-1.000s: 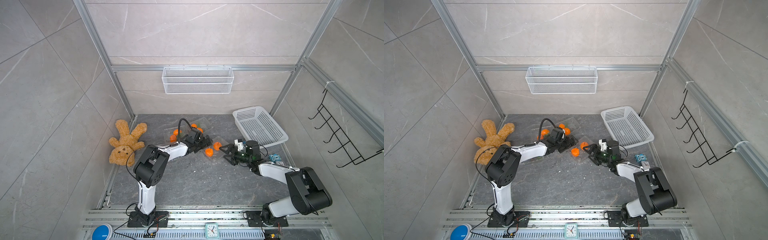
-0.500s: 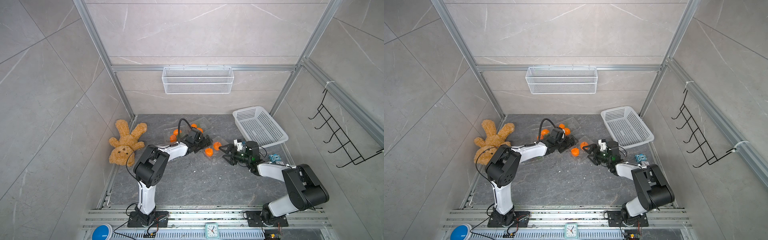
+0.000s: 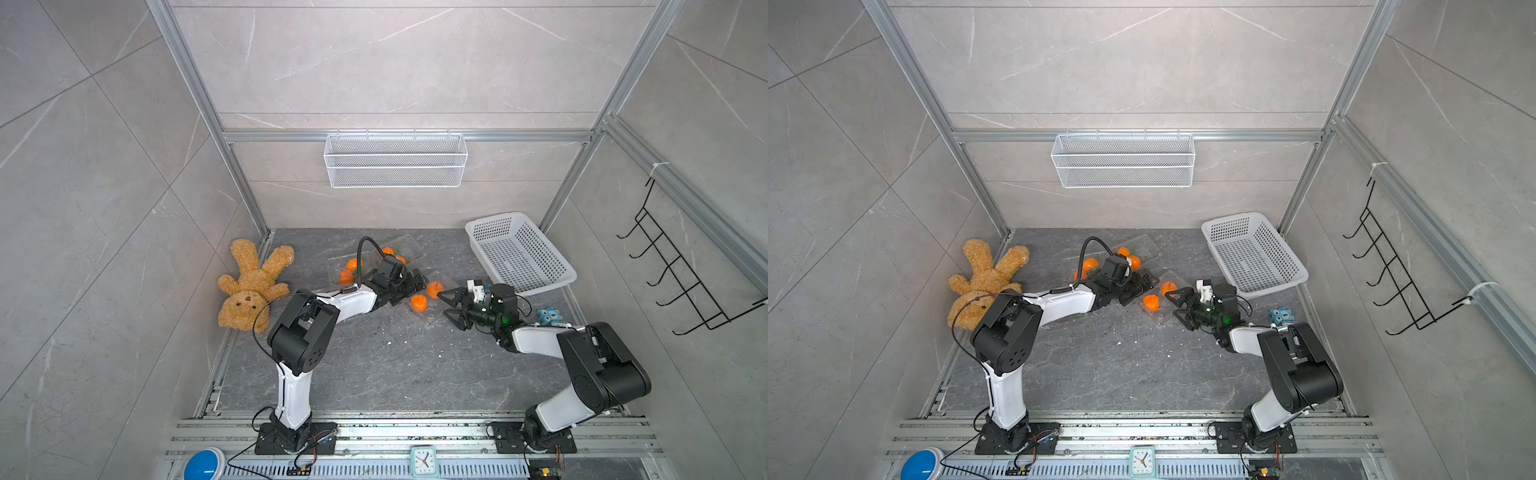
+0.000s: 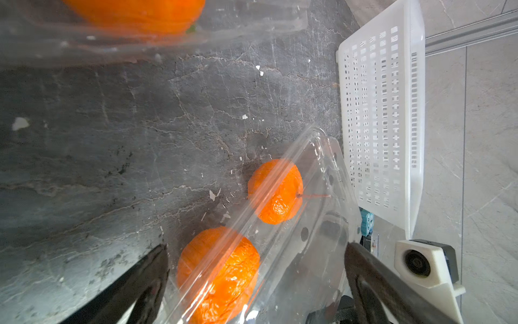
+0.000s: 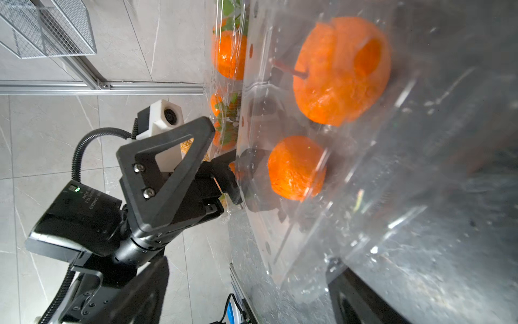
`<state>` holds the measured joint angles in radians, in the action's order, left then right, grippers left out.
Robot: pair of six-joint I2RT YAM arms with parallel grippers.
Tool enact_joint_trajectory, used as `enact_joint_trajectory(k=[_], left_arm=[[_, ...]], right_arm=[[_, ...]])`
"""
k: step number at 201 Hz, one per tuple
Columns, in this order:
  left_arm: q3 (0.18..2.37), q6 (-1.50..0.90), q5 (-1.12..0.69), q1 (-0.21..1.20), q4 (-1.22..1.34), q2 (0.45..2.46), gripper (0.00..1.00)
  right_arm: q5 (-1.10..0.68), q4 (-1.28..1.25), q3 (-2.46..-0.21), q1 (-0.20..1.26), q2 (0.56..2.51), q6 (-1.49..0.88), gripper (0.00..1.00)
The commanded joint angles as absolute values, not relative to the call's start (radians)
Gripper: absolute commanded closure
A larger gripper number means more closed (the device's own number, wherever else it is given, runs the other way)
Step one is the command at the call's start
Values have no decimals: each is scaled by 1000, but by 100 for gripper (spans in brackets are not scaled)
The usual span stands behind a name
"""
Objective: Take oranges out of containers
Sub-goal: Open the packing box at the center of the board.
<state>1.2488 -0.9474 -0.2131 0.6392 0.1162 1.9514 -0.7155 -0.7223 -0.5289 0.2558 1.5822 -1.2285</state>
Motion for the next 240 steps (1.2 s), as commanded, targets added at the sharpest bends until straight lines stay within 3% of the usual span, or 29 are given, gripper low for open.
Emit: enact_joint_trajectory(k=[1,126,174,208,240], left_arm=[[1247,-974,-236,646,171,1948,0],[1209,-1069,-256,677,278,1969,0],[1181,-1090,-261,679,302,1953,1],[1159,-1093,-251,674,289,1930,1],[1063,-1123,-187,644,304,1847,1]], right_arm=[[-715,-784,-515,263,1591,-1266,11],[-612,-923,-515,325,1667,-1402,25],[-566,-938,-523,332,1666,-1442,37],[-528,-906,-519,334,1653,-1463,53],[-520,-860,-541,333,1650,-1478,59]])
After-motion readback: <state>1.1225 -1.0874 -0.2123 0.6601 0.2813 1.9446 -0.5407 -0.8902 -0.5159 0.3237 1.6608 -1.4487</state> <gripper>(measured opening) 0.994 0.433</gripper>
